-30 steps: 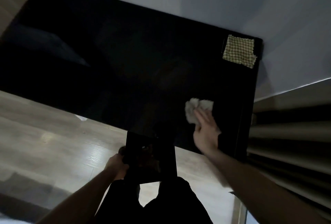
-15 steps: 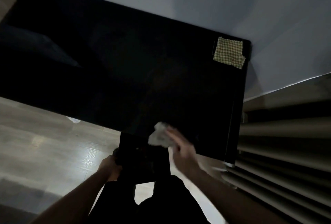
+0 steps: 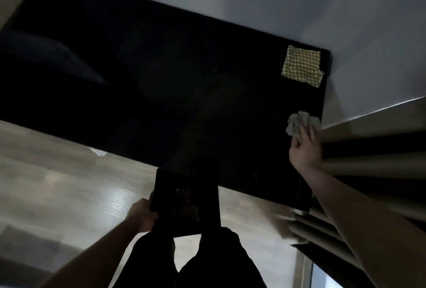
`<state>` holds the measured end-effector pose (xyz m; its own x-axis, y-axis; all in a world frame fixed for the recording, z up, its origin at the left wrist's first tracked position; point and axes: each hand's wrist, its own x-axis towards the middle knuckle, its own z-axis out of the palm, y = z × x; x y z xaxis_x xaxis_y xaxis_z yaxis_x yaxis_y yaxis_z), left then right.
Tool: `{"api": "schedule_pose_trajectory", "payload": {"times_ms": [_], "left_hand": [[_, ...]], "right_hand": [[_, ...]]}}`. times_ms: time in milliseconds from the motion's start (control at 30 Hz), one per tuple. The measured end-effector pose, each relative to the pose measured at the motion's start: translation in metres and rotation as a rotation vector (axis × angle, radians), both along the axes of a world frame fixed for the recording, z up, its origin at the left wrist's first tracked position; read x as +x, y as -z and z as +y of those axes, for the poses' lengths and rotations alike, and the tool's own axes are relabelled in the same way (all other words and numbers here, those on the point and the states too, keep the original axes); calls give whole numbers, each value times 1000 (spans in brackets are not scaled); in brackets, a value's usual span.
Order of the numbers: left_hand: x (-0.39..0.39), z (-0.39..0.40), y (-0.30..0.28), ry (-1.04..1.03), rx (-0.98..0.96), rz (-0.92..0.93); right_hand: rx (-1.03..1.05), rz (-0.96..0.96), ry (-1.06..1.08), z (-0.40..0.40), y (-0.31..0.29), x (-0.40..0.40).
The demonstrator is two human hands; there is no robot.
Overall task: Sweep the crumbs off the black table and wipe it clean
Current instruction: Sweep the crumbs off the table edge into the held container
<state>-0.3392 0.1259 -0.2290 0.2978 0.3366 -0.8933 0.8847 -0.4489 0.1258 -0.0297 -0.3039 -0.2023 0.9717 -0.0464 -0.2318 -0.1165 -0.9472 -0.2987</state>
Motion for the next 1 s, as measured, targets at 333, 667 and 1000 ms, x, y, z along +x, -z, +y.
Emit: {"api": "schedule_pose_trajectory", "payload": {"times_ms": [333, 667, 1000], "left_hand": [[-1, 14, -26, 16, -14, -57], [-34, 86, -48, -2, -16, -76], [-117, 224, -74, -114, 60, -70]], "right_hand": [[267, -91, -60, 135, -7, -156], [641, 383, -473, 299, -60, -268], [711, 282, -214, 383, -114, -252]]}}
